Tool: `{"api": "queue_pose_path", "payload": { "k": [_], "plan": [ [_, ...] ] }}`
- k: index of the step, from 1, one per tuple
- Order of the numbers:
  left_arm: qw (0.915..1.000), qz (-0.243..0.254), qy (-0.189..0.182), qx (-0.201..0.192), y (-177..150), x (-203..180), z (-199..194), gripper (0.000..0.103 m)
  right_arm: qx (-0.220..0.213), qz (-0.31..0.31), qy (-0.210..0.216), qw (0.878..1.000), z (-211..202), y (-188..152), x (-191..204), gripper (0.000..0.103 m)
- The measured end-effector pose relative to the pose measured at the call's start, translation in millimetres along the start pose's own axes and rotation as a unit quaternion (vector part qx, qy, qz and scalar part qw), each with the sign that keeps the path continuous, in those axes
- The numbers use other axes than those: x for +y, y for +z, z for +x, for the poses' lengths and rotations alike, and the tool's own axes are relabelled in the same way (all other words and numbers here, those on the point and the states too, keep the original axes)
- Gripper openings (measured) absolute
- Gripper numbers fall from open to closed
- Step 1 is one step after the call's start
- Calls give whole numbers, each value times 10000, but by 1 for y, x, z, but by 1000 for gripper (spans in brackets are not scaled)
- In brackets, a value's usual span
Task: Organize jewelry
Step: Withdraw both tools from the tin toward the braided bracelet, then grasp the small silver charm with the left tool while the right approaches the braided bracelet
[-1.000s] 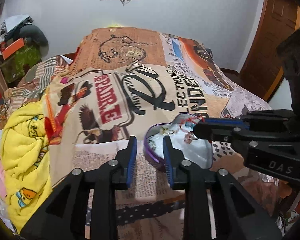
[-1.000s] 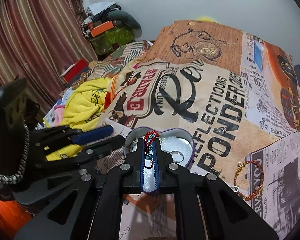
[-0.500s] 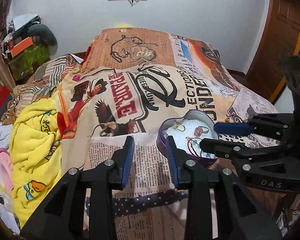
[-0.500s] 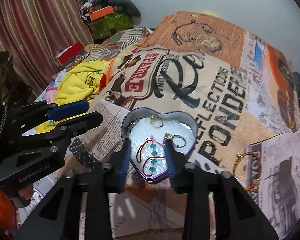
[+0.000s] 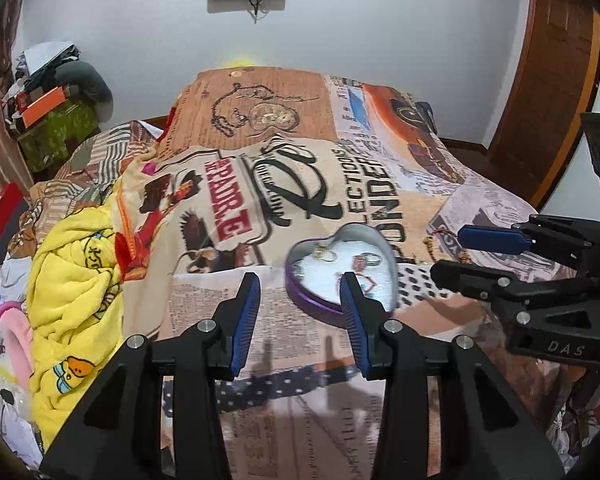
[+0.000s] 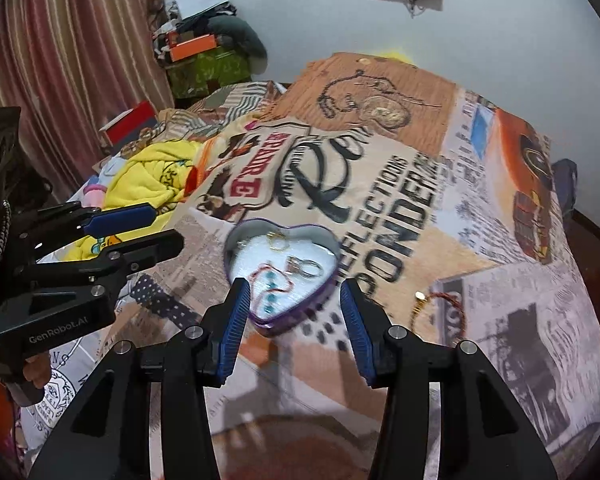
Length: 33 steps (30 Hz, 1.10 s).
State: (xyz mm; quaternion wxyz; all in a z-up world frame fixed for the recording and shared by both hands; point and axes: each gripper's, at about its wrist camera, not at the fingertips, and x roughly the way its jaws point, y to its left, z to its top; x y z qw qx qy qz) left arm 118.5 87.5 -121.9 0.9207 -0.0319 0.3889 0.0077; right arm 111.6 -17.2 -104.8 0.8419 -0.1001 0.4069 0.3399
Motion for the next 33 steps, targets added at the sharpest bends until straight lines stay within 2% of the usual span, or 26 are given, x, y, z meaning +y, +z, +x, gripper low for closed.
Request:
{"api": "queue_pose_path", "payload": {
  "k": [8,17,27,28,30,33],
  "plan": [
    [9993,221,-280,89,5,-44,11,41,-56,269,-238,9993,-22,-20,-39,43],
    [9946,561,-731,470,5,-100,45,41,32,731,-617,9954,-37,-45,-92,43],
    [9878,781,-1016,880,4,-132,91,40,297,1082,-805,9904,-32,-70,-137,43],
    [9872,795,-1037,917,4,-134,97,40,325,1111,-826,9898,-31,-71,-139,43],
    [9853,829,-1083,1025,4,-137,107,31,344,1137,-800,9897,-30,-72,-142,43],
    [9834,818,-1092,1200,3,-140,120,26,361,1147,-753,9899,-27,-73,-145,43]
  ]
}}
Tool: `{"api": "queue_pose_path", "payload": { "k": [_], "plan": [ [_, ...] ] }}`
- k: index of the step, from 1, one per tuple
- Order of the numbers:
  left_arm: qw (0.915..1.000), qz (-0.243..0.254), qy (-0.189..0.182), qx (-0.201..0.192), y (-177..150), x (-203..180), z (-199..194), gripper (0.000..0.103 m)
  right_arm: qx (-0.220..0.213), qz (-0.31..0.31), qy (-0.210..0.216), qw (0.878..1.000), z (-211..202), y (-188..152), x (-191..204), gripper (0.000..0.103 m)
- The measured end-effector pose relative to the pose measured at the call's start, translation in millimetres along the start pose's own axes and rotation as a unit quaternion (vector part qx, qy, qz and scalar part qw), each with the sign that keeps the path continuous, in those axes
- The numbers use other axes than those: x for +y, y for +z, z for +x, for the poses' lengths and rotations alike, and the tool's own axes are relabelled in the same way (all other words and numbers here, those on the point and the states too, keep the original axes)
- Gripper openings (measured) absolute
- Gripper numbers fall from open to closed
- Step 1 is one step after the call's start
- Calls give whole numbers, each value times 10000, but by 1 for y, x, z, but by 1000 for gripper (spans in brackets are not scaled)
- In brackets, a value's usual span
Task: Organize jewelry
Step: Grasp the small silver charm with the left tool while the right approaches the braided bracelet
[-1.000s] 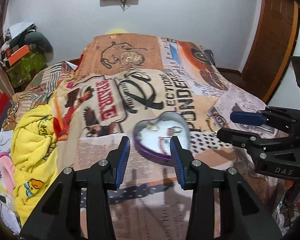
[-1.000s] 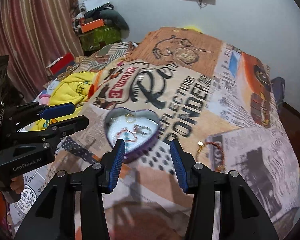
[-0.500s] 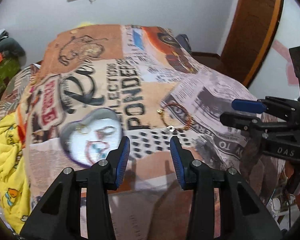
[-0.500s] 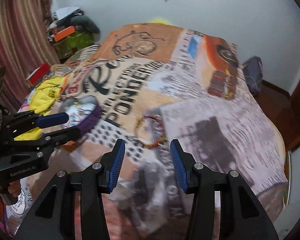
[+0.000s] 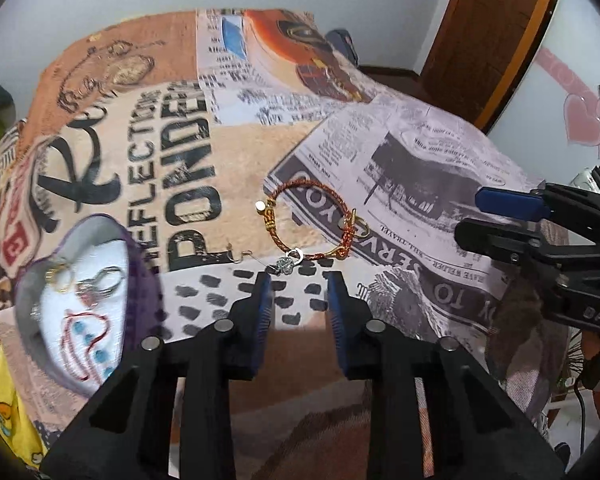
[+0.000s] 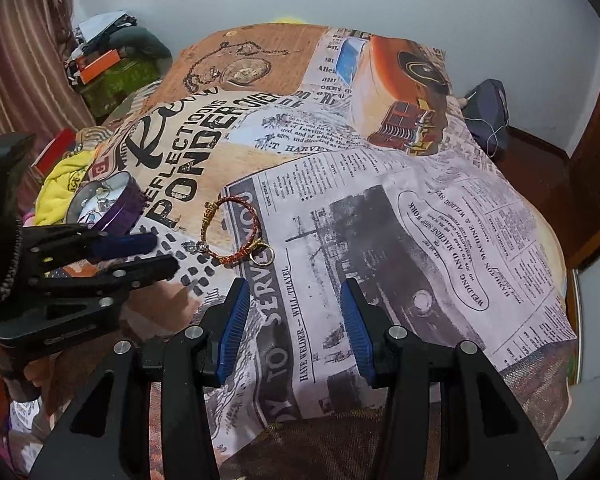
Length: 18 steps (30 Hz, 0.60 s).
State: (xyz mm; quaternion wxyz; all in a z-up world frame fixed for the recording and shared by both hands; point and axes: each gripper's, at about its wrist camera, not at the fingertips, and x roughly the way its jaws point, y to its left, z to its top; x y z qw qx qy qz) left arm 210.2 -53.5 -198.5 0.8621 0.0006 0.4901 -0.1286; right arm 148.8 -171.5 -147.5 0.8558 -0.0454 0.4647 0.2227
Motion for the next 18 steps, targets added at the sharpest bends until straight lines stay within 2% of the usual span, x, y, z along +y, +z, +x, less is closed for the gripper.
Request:
{"api": "queue_pose_path", "payload": {
  "k": [6,11,13,16,18],
  "plan": [
    [9996,53,291,37,5,-2,14,25,31,-30,87,10000,6,2,-1,43],
    [9992,165,361,40,9,-5,24,25,86,-75,133,9998,11,2,-1,43],
    [9990,229,373,15,10,-6,27,22,110,-92,146,9998,13,1,-1,43],
    [9989,245,397,6,11,-6,29,8,152,-104,158,9997,15,1,0,43],
    [9991,208,358,-10,11,-4,28,8,175,-107,181,9996,16,2,0,43]
  ]
}}
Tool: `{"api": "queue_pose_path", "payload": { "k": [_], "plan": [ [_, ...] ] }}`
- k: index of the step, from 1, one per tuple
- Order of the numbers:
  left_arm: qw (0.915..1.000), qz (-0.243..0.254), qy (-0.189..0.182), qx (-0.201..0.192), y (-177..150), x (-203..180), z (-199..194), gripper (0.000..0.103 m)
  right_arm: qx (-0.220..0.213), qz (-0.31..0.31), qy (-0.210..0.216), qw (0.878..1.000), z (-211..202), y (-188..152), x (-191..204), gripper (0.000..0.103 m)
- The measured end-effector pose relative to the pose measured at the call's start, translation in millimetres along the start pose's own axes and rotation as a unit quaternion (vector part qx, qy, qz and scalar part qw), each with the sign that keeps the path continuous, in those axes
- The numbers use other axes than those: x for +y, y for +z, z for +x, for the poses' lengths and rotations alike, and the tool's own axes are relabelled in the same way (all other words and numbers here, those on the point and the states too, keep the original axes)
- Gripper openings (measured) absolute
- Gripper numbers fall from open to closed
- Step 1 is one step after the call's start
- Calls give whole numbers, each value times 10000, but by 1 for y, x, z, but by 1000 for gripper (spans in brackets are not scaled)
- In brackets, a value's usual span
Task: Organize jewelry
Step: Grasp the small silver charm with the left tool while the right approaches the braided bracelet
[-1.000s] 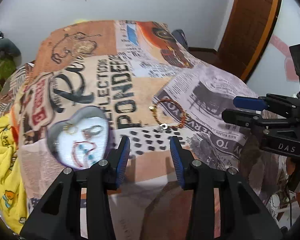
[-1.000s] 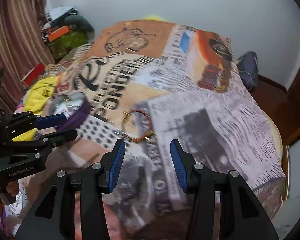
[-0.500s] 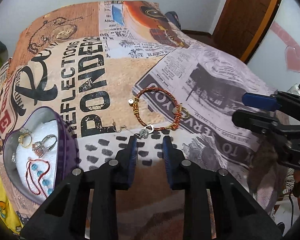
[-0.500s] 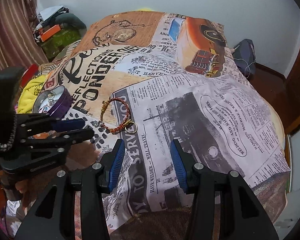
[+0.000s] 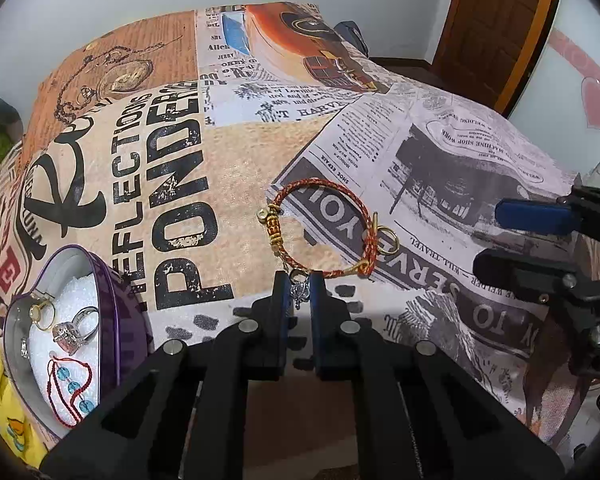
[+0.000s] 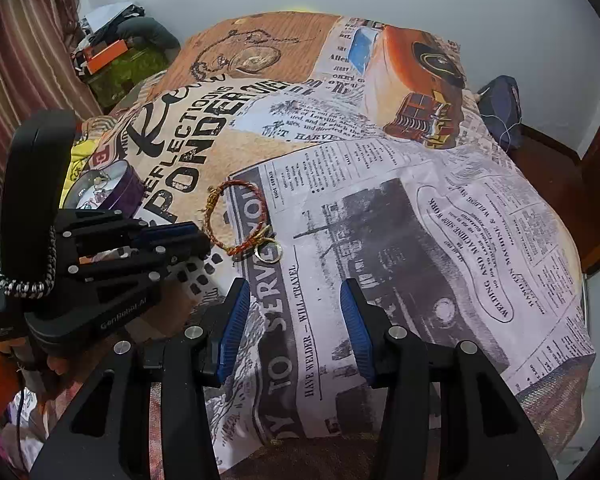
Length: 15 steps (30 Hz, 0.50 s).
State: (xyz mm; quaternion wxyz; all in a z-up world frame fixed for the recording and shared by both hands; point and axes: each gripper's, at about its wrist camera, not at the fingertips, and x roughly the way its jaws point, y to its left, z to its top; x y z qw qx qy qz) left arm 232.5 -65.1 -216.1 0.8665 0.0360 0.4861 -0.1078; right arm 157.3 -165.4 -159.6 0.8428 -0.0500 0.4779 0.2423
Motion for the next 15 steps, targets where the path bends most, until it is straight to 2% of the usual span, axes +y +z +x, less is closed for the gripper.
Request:
{"api": "queue_pose_path", "payload": {
  "k": [6,15],
  "plan": [
    [9998,-182,-60,-102,-4,9,-12,8,55,42,184,9998,2,3,1,43],
    [9963,-423,-50,-744,3,35,-68,8,128,-167,362,9991,15,19,18,43]
  ]
}}
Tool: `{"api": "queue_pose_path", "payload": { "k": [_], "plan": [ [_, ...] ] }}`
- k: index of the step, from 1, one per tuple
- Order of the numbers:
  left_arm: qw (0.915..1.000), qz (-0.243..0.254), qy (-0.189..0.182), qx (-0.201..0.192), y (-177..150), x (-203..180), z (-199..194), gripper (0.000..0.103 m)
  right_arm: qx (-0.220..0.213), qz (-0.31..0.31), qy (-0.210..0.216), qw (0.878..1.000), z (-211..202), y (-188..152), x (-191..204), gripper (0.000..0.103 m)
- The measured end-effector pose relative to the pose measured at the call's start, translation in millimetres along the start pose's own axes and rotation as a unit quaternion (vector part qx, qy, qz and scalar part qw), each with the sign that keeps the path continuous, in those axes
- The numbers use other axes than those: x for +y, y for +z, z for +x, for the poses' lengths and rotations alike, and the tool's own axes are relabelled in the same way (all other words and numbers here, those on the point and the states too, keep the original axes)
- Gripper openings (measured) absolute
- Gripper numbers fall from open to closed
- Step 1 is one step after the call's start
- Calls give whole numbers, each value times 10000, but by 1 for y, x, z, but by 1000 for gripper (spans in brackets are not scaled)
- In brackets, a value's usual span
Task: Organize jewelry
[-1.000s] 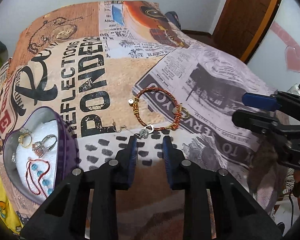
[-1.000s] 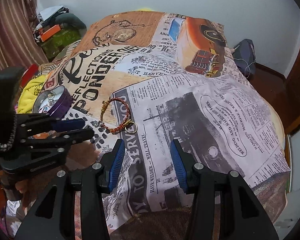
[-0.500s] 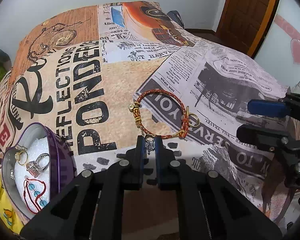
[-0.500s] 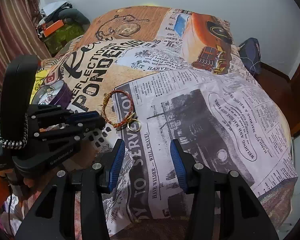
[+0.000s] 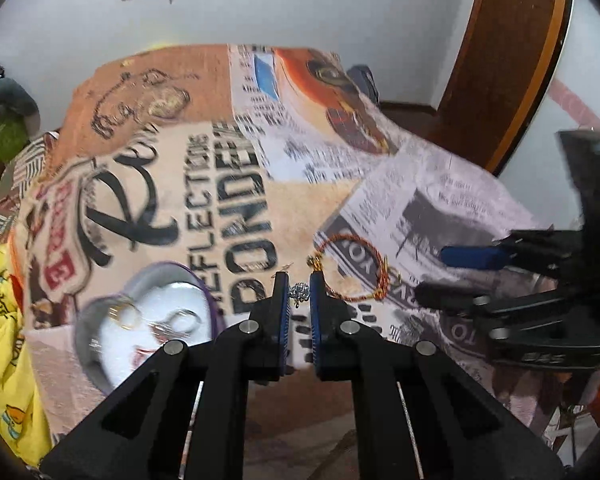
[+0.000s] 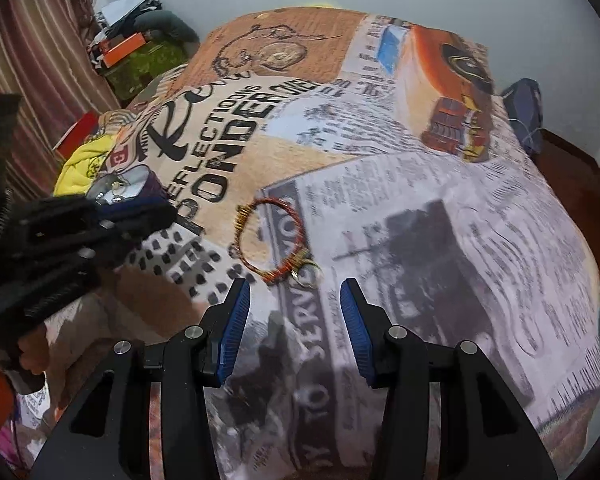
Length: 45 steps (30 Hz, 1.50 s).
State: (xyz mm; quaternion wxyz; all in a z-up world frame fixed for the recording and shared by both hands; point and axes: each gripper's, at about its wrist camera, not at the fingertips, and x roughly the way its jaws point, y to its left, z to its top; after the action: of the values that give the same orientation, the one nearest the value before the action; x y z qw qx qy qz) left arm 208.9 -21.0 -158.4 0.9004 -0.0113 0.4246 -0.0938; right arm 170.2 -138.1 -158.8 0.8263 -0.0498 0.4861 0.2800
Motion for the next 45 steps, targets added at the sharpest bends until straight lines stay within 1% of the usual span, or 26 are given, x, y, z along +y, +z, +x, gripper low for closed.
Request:
{"api": "queue_pose_path", "payload": {
  "k": [2,6,10,13,16,17,18,20,24,28,38,41,45],
  "plan": [
    [10000,-14,14,-92,4,4,-7,8,15,-28,25,10000,7,7,4,43],
    [9998,-38,-14,-187,5,10,-15,8,-14,-106,-66,9999,20,21,6,43],
    [9998,-20,-81,-179,1,12,-16,8,207,-108,-123,9997,41,32,3,43],
    [9998,3,-124,-176,-2,11,-14,8,341,-69,-144,9993,54,33,0,43],
    [9997,-17,-175,-169,-3,13,-12,8,169,-217,-335,9991,54,32,5,34],
    [9997,-25,-193,-161,-3,13,-11,8,130,-276,-406,9987,54,31,7,28],
    [9997,-29,-195,-153,-3,14,-9,8,86,-329,-472,9983,55,31,9,24],
    [9996,-46,-222,-143,-4,14,-8,8,34,-413,-515,9978,55,30,12,8],
    [9996,-78,-235,-144,-5,15,-8,8,6,-437,-510,9977,52,31,13,5],
    [9996,-87,-194,-207,-4,17,-16,8,-107,-417,-475,9979,42,35,17,4],
    [9986,-115,-86,-511,0,20,-52,8,-664,-535,-486,9952,-13,45,35,4],
    [9983,-122,-55,-574,-1,21,-61,8,-758,-565,-518,9942,-26,45,40,4],
    [9980,-78,-46,-625,-6,22,-73,8,-824,-381,-360,9952,-41,40,35,4]
  ]
}}
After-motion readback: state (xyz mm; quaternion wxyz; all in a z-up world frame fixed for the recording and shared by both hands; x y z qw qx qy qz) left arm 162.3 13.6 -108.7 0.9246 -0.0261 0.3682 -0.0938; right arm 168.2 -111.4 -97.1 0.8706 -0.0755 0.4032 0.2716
